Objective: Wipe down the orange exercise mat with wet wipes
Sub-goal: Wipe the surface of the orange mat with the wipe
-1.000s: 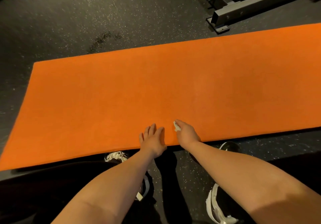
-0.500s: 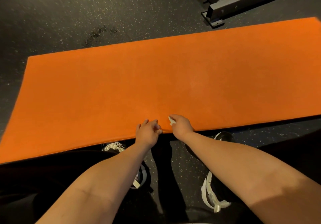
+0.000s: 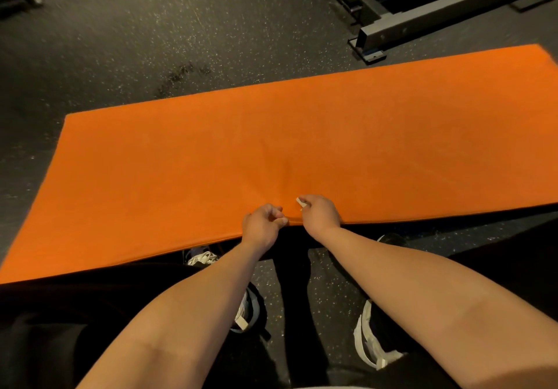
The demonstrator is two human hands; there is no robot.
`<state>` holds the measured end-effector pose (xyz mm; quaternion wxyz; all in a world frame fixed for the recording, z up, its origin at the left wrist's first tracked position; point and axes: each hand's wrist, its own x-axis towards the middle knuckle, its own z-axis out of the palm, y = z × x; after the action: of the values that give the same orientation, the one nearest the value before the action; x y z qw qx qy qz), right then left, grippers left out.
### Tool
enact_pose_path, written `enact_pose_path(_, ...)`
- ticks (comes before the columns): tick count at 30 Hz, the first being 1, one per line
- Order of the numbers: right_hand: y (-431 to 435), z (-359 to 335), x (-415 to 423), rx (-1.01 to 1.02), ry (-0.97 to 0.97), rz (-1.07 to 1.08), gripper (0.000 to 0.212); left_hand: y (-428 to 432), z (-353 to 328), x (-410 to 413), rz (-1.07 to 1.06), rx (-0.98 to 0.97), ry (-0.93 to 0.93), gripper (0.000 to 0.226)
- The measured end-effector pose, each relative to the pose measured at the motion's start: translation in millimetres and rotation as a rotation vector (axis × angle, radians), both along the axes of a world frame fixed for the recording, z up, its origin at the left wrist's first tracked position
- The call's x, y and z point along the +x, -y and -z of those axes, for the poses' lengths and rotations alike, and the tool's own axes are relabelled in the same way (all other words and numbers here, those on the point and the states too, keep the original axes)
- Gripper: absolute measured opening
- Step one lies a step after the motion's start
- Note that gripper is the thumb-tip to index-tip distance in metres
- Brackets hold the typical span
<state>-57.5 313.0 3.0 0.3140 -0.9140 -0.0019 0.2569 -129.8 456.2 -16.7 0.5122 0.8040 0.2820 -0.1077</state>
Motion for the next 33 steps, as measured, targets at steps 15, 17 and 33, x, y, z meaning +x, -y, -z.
enact_pose_path(15,13.2,-3.6,-17.7,0.089,-0.074,0.138,0.041,39.1,5.0,-16.1,0.133,-0.003,-0.014,0.013)
enact_pose_path(17,12.7,-1.9,-22.8,0.062,-0.063,0.103,0.04,29.0,4.5,-20.8,0.129,0.064,0.012,0.009)
enact_pose_path(33,-22.1,1.3,-32.7,0.251,-0.151,-0.011,0.035,15.6,-2.0,-9.0,0.127,0.272,-0.072,0.035)
